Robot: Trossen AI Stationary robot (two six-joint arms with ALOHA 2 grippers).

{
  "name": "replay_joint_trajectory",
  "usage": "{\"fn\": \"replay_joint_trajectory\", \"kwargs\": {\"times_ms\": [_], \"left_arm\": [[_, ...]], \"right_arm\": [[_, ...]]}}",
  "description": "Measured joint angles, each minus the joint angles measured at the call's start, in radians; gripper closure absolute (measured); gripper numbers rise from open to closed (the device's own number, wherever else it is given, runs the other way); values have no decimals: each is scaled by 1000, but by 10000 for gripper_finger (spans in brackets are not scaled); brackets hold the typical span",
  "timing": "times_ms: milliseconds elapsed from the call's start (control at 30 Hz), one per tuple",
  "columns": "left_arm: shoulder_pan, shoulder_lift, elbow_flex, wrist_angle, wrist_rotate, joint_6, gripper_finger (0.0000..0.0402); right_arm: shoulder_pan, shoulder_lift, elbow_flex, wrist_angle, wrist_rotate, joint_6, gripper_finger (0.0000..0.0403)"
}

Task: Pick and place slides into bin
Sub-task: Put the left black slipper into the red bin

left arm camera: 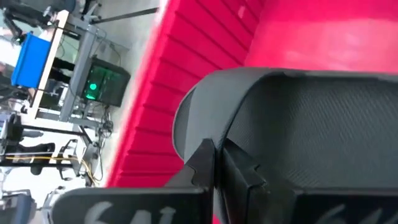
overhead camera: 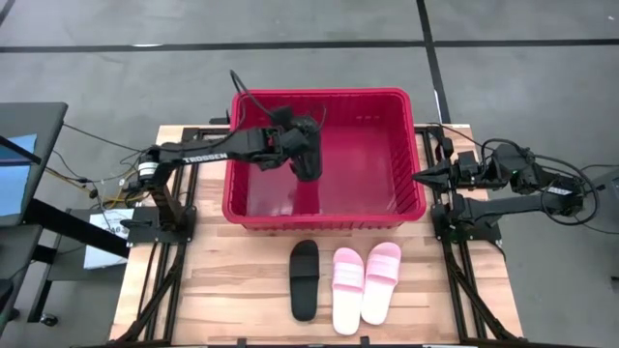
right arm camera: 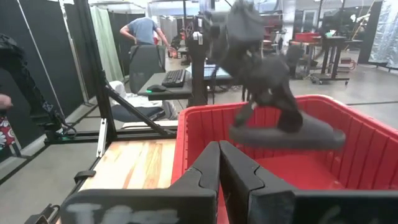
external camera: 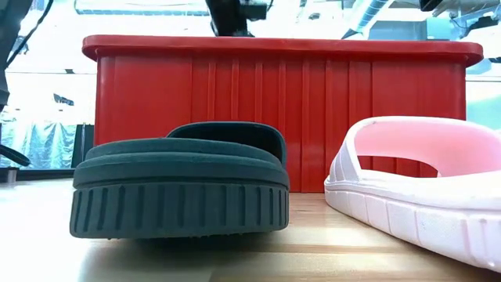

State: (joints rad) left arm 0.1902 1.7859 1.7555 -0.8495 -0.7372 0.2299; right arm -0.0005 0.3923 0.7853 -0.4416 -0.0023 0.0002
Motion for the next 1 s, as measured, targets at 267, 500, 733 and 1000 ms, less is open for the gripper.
{"fn": "replay_joint_trajectory", "kwargs": {"times_ms": [267, 500, 733, 1000], "left_arm": [[26, 0, -213, 238, -1, 63, 401], [40, 0, -337, 356, 30, 63, 401], [39, 0, -421, 464, 37, 83, 401], [39, 0, -485, 473, 48, 88, 401]], "right_arm": [[0, 0, 0, 0, 0, 0, 403], [0, 0, 0, 0, 0, 0, 403], [0, 0, 0, 0, 0, 0, 403], [0, 0, 0, 0, 0, 0, 403]]}}
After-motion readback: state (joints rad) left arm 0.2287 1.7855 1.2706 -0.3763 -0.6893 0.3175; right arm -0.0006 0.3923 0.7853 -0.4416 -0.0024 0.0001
